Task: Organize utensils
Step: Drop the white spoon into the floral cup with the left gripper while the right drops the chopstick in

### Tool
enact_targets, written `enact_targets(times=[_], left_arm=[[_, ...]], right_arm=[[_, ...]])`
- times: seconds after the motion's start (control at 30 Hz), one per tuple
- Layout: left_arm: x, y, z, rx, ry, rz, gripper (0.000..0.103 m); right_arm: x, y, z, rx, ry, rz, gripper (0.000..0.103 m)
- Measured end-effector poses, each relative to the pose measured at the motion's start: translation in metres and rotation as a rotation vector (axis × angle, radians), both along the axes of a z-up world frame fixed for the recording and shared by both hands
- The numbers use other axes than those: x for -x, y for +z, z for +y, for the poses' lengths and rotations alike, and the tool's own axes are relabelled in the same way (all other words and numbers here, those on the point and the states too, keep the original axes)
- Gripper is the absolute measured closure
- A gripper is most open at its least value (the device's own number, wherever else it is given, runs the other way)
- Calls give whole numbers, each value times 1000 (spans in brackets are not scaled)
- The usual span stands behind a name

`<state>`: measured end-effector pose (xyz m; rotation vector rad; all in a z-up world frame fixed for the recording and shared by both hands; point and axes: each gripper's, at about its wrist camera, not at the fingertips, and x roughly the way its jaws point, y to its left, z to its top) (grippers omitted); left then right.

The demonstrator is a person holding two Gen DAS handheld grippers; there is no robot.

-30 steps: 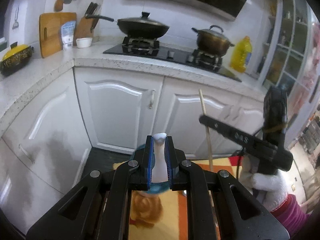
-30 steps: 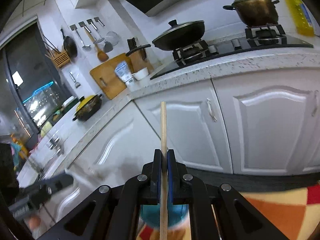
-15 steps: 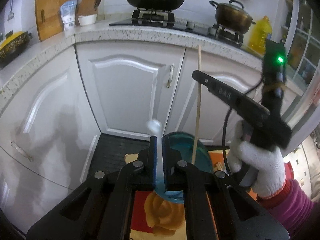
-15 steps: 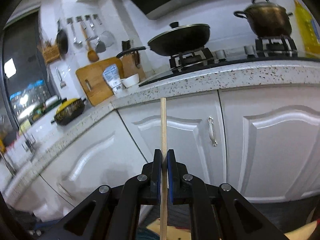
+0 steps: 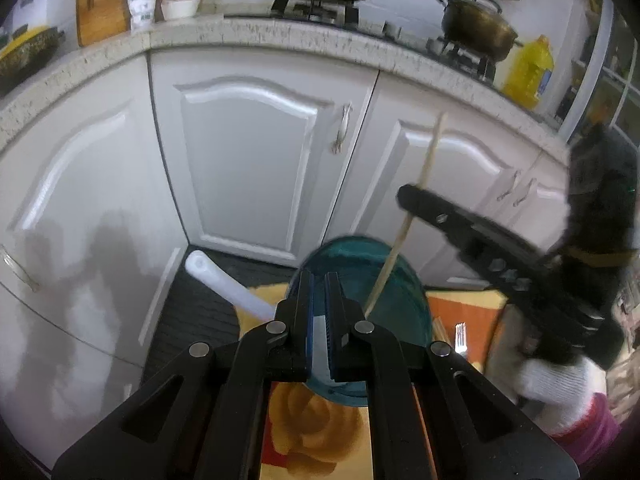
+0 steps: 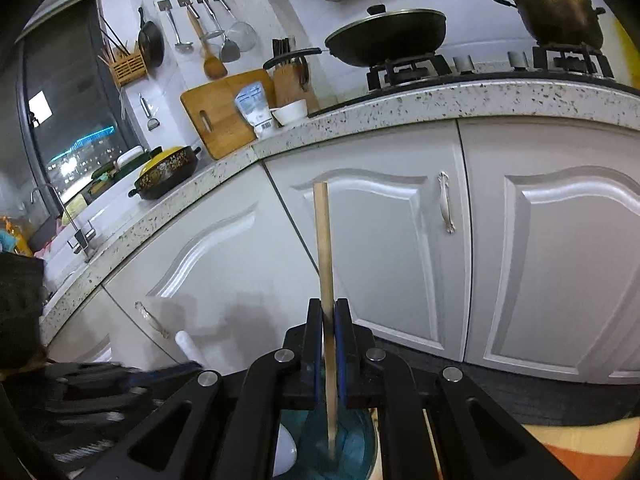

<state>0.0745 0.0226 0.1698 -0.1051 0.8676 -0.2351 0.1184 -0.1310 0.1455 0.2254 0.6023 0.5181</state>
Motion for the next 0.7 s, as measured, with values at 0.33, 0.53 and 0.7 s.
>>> enact_targets(times=[0.33, 0.53, 0.7], left_arm=[[4, -17, -6, -18, 3, 31, 99], [16, -4, -2, -11, -4, 10, 99], [30, 3, 3, 14, 16, 3, 95]], right_arm=[[8, -1, -4, 44, 81, 63, 70], [22, 3, -18, 39, 64, 74, 70], [43, 11, -39, 34, 29, 83, 67]])
